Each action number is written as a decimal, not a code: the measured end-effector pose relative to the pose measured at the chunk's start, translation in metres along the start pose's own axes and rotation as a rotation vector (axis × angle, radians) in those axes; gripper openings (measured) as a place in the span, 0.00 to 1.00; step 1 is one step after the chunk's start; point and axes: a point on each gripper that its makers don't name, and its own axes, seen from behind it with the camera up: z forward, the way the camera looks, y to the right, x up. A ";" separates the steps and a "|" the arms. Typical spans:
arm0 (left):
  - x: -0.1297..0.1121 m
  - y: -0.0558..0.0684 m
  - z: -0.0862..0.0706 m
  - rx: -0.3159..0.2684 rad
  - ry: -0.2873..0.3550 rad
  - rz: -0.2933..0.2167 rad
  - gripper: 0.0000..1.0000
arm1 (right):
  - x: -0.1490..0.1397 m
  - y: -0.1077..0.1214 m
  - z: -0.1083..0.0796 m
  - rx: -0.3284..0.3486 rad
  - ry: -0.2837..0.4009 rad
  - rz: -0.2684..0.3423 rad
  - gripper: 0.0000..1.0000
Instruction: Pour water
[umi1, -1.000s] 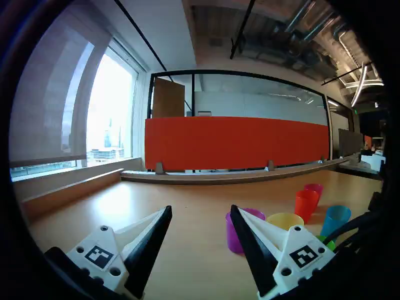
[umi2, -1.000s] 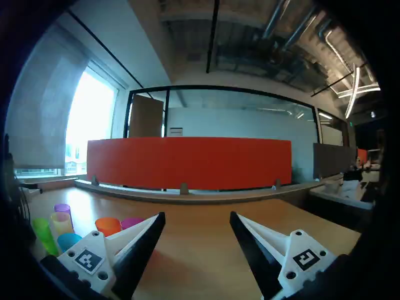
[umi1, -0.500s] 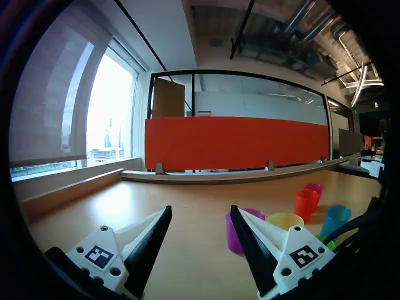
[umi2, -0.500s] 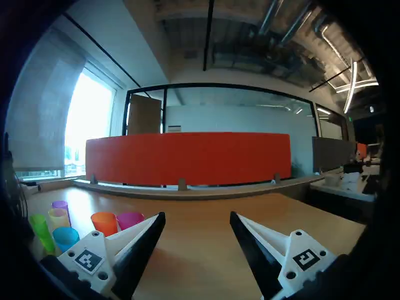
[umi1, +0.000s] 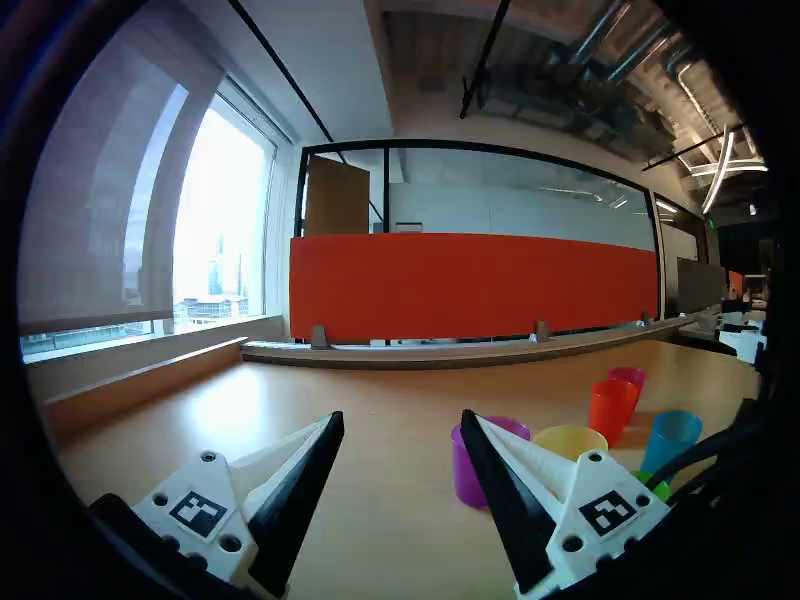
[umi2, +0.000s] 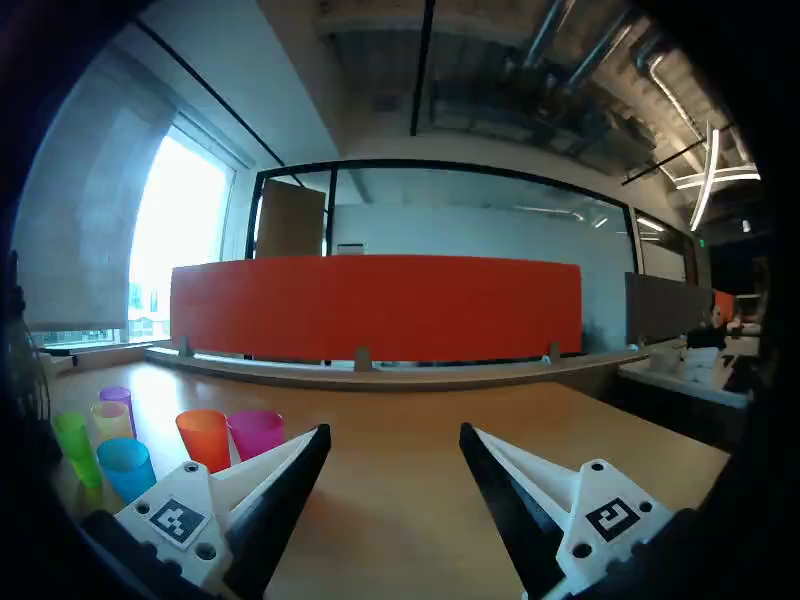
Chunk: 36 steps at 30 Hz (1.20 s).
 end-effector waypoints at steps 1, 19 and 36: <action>0.000 0.000 0.000 0.000 0.000 0.000 0.86 | -0.001 0.000 0.001 0.000 -0.003 0.002 1.00; 0.000 0.000 0.000 0.000 0.000 0.000 0.86 | -0.004 -0.003 0.002 0.004 -0.022 0.007 1.00; 0.000 0.000 0.000 0.000 0.000 0.000 0.86 | -0.004 -0.003 0.001 0.002 -0.023 0.008 1.00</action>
